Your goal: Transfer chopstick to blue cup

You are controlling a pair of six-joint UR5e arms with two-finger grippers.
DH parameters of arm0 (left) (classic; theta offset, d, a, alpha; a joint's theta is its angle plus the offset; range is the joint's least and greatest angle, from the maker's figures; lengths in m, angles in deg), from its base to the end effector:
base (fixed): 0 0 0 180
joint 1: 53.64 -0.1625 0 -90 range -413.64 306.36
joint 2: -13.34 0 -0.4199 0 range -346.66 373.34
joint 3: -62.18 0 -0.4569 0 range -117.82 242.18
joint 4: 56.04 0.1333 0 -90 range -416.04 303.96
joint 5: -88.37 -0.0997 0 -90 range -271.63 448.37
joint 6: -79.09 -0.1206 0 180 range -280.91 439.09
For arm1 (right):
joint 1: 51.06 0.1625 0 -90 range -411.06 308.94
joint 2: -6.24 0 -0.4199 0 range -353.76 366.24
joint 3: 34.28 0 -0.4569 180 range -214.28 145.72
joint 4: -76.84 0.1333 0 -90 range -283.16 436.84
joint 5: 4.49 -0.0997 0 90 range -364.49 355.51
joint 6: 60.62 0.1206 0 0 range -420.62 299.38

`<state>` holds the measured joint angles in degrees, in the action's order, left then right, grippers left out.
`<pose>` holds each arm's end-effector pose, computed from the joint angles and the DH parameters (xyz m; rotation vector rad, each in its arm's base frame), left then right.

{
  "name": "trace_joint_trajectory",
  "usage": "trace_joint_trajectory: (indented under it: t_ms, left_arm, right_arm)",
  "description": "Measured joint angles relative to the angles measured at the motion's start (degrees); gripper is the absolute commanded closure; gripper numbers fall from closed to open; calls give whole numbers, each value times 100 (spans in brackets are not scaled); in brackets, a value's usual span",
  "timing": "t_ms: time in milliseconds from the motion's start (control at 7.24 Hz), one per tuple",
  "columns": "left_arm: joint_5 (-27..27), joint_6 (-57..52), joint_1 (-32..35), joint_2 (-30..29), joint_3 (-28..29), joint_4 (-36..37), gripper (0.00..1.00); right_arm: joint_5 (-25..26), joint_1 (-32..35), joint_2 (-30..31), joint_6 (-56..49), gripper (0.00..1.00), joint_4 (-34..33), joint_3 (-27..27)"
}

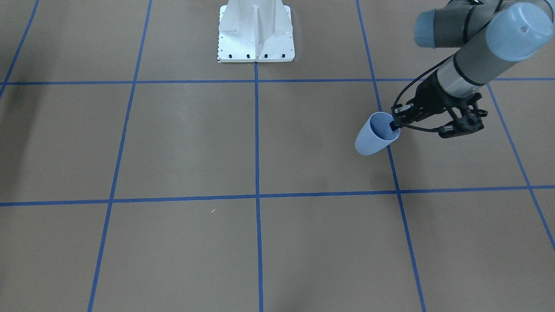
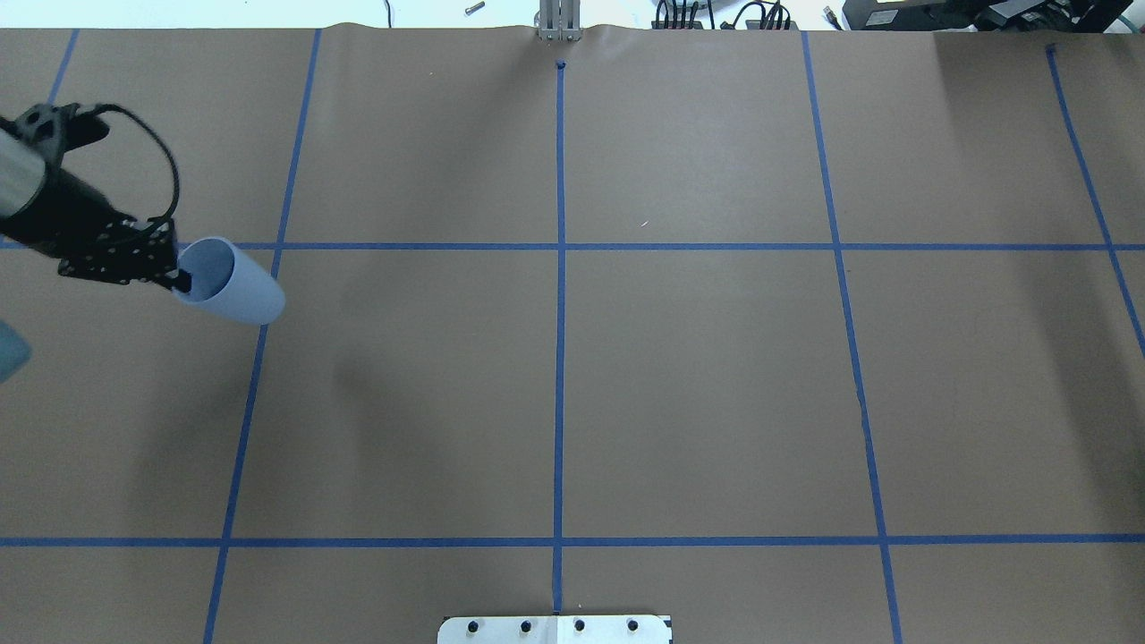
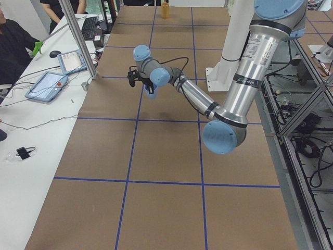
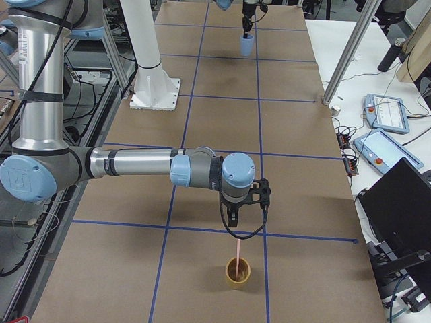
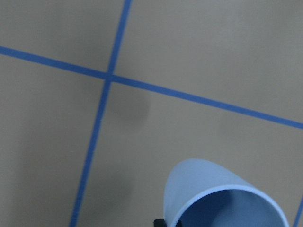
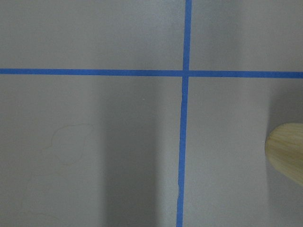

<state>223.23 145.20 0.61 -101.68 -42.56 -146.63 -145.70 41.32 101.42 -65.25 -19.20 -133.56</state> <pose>0.3466 -0.5639 0.2514 -0.1612 0.9891 -0.2094 0.0606 -0.5128 0.6269 0.0231 -0.8940 -0.0215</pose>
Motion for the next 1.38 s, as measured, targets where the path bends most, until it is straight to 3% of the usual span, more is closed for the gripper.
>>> trace_joint_trajectory:
  t_ms: [552,691,967,1381]
  left_arm:
    - [-727,1196,-958,-2239,1776,168,100]
    - [-876,1296,-1090,-2549,2163,153,100]
    - [-1112,1331,-1313,-2730,2516,94,100]
    - [-1195,1350,-1554,-2765,2591,-8,100]
  right_arm:
    - [4,0,6,-13,0,7,-9]
    - [5,0,7,-18,0,11,-27]
    - [0,0,14,-20,0,13,-58]
    - [-11,16,29,-23,0,8,-81]
